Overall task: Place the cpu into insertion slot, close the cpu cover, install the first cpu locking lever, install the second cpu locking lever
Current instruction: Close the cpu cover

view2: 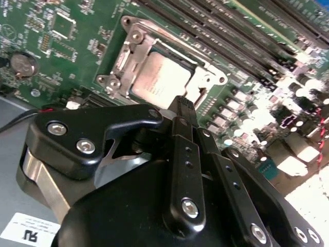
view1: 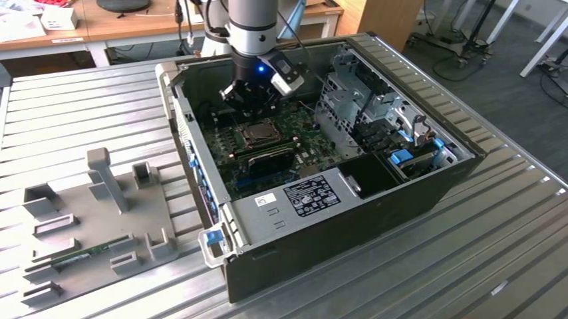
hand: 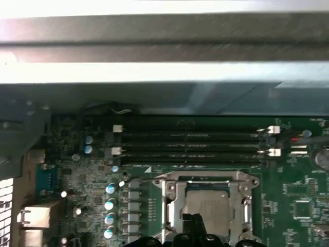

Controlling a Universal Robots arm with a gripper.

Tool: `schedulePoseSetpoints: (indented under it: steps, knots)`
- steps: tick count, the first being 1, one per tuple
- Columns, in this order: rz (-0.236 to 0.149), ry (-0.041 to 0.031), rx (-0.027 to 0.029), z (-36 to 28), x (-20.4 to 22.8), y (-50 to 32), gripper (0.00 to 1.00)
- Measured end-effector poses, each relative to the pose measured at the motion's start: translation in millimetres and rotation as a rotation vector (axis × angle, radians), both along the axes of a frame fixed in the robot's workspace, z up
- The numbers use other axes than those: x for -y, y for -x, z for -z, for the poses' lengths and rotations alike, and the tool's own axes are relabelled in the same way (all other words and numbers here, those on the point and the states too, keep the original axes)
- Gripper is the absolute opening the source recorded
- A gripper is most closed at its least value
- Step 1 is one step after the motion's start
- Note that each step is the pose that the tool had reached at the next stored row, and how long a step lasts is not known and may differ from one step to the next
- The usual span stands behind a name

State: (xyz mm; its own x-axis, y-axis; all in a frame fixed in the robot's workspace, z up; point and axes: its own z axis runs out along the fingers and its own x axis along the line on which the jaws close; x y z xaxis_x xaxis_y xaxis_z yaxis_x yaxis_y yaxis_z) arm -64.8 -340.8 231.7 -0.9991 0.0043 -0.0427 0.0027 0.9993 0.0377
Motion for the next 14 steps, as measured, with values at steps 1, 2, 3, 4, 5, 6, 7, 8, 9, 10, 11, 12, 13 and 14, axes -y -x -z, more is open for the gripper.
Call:
schedulePoseSetpoints:
  steps: [1, 2, 3, 4, 5, 6, 7, 8, 9, 10, 11, 12, 13, 14]
  knots:
    - [0.0, 0.0, 0.0, 0.1, 1.6, 1.8, 0.1]
    - [0.0, 0.0, 0.0, 0.3, 2.9, 3.2, 0.1]
    - [0.0, 0.0, 0.0, 0.6, 3.9, 3.9, 0.1]
    - [0.0, -0.0001, 0.0, 1.2, 4.6, 4.1, 0.1]
    - [0.0, -0.0003, 0.0001, 2.4, 4.9, 4.2, 0.1]
    - [0.0, -0.0002, 0.0, 3.9, 5.0, 4.3, 0.1]
    - [0.0, 0.0, 0.0, 5.2, 5.0, 4.3, 0.1]
    - [0.0, 0.0, 0.0, 6.2, 5.1, 4.4, 0.1]
    - [0.0, 0.0, 0.0, 6.6, 5.1, 4.4, 0.1]
    - [0.0, 0.0002, -0.0002, 6.6, 5.1, 4.4, 0.1]
    - [0.0, 0.0003, -0.0002, 6.6, 5.1, 4.4, 0.1]
    - [0.0, 0.0002, -0.0002, 6.7, 5.1, 4.4, 0.1]
    - [0.0, 0.0, 0.0, 6.9, 5.1, 4.4, 0.1]
    - [0.0, 0.0, 0.0, 6.9, 5.1, 4.4, 0.1]
